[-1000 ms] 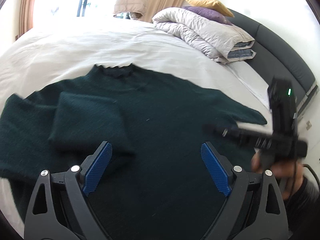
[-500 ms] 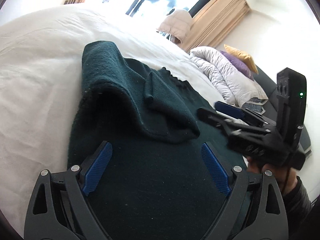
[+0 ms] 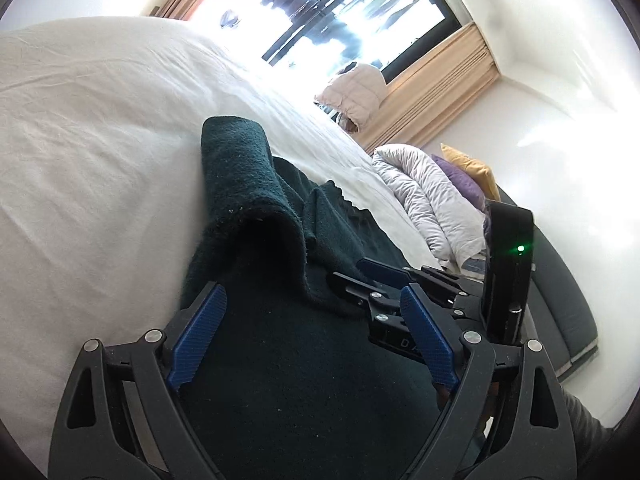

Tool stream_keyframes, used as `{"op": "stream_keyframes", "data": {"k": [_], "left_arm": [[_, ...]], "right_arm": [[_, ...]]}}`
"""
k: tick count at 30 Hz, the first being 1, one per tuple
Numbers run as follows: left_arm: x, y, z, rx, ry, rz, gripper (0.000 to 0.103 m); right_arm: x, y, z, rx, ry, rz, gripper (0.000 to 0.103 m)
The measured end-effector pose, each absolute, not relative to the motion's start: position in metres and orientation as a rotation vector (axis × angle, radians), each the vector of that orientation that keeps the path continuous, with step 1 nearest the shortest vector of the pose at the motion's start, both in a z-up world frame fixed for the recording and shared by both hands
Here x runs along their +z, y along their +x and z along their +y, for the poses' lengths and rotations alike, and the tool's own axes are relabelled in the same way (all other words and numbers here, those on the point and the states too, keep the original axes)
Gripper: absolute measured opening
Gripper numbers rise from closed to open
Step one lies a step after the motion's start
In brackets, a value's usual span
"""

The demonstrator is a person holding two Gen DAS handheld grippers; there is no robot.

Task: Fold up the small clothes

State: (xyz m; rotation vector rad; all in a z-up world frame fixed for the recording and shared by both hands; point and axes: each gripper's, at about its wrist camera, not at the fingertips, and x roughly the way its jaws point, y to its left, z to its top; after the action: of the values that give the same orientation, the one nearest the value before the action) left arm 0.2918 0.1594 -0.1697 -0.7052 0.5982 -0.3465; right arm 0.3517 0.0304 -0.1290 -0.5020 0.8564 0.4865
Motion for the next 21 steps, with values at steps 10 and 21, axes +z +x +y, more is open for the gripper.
{"op": "stream_keyframes", "data": {"k": [10,21], "left_arm": [[-0.174,0.273,0.175,-0.360,-0.794,0.550,0.089],[-0.171,0.279,0.158,-0.345,-0.773,0.554,0.089]], "right_arm": [[-0.138,0.361,0.046,0.461,-0.558,0.816,0.040],[-0.099,0.387,-0.050,0.310,-0.061,0.752,0.010]]}}
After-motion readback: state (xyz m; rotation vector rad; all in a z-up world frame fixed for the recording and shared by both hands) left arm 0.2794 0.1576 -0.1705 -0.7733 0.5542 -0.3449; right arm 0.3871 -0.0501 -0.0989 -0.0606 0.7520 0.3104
